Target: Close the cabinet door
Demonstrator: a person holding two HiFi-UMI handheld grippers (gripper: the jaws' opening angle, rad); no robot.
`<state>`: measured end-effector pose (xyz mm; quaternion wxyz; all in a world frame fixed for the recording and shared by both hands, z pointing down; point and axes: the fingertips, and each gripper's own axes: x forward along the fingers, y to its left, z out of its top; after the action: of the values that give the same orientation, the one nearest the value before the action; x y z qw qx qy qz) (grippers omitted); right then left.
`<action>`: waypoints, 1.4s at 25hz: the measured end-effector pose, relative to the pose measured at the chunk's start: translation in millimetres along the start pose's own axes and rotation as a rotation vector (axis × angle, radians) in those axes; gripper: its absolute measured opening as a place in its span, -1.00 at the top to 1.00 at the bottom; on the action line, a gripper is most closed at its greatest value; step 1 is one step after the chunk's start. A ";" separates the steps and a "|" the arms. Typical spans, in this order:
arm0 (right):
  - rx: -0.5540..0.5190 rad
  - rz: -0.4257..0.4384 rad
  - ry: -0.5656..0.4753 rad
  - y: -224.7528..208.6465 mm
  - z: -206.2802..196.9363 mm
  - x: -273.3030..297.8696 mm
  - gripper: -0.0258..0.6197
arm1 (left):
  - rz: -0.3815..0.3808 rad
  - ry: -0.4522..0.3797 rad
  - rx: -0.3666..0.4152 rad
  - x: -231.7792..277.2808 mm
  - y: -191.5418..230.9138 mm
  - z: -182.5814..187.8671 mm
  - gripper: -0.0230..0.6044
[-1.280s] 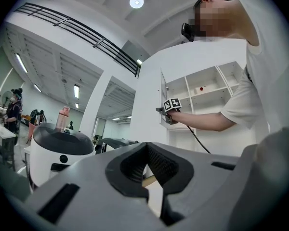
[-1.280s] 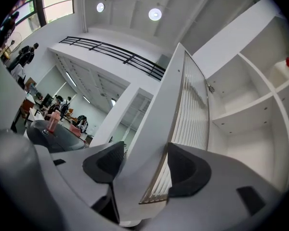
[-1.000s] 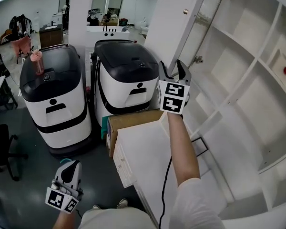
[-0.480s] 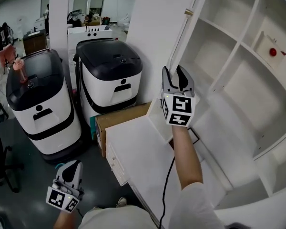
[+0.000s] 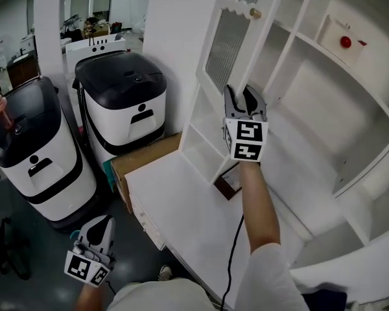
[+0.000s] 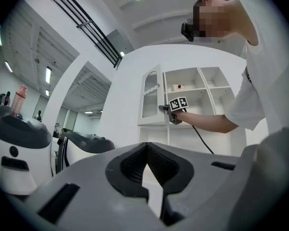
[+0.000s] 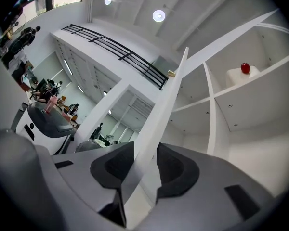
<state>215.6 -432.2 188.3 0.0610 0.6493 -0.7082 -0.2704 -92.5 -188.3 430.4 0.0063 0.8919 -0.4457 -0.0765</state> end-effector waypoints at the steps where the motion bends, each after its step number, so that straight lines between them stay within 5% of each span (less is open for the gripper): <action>1: -0.008 -0.004 0.009 -3.9 -1.5 0.2 0.47 | 0.000 0.000 0.000 1.3 0.6 0.1 0.92; 9: 0.081 -0.113 0.108 -53.7 -23.2 -1.4 0.02 | 0.039 0.001 -0.010 -1.3 14.7 -4.1 0.92; 14: 0.043 -0.169 0.115 -67.4 -30.3 -1.5 -0.02 | 0.027 0.009 -0.013 5.8 7.8 -8.7 0.92; 35: 0.209 -0.192 0.174 -124.6 -69.7 14.7 -0.15 | 0.041 0.037 -0.015 20.7 9.6 -21.2 0.92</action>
<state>354.4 -468.7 185.8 0.0280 0.7378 -0.6591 -0.1428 -84.9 -211.7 449.4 0.0230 0.8837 -0.4632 -0.0629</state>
